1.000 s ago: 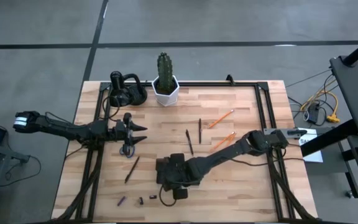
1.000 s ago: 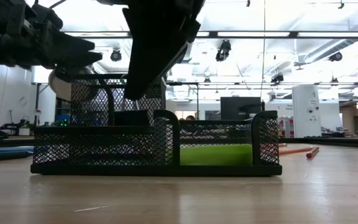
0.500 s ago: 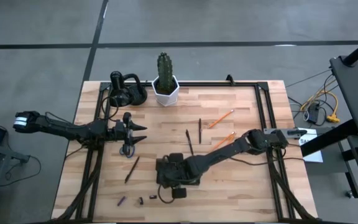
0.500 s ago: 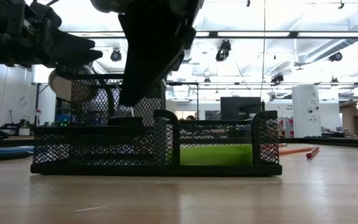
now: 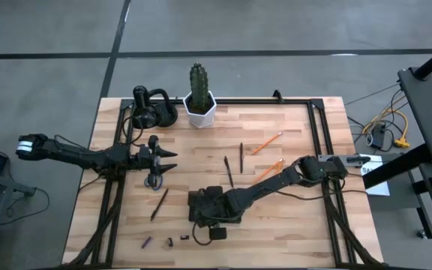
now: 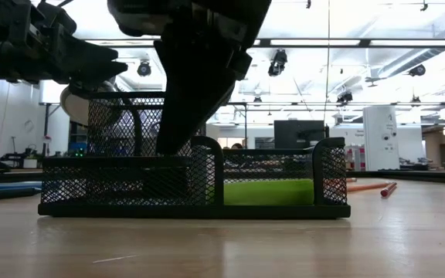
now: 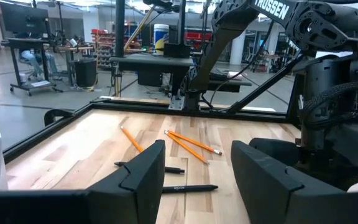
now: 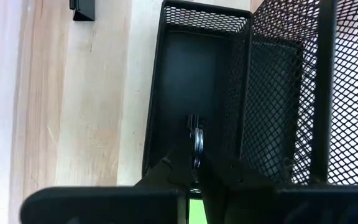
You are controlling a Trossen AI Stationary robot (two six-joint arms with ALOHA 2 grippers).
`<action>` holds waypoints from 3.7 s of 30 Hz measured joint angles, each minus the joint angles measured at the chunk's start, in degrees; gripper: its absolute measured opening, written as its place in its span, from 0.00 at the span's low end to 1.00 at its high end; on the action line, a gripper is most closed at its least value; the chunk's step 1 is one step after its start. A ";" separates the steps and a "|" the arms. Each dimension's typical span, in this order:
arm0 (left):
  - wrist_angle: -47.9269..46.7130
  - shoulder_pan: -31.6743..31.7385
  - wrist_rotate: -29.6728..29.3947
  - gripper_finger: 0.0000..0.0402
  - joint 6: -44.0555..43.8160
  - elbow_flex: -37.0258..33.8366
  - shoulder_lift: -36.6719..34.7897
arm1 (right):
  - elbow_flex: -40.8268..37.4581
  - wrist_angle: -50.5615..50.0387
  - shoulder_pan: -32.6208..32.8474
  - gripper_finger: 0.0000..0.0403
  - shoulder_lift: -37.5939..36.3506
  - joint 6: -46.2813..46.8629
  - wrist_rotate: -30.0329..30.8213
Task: Pick and place office supplies into organizer
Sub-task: Put the right binder clip into the desk organizer, then put the middle yellow pencil into the desk organizer
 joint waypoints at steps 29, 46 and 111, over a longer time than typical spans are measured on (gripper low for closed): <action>-0.01 -0.01 0.00 0.42 0.26 0.00 0.09 | 5.80 -7.60 0.42 0.26 -2.48 2.51 0.57; 0.00 -0.01 -0.02 0.42 0.35 0.00 0.09 | 6.90 -29.34 5.08 0.22 -6.86 0.87 9.63; -0.07 -0.02 -0.24 0.42 0.17 0.00 2.32 | -61.07 5.49 -20.13 0.26 -46.49 -17.97 -5.43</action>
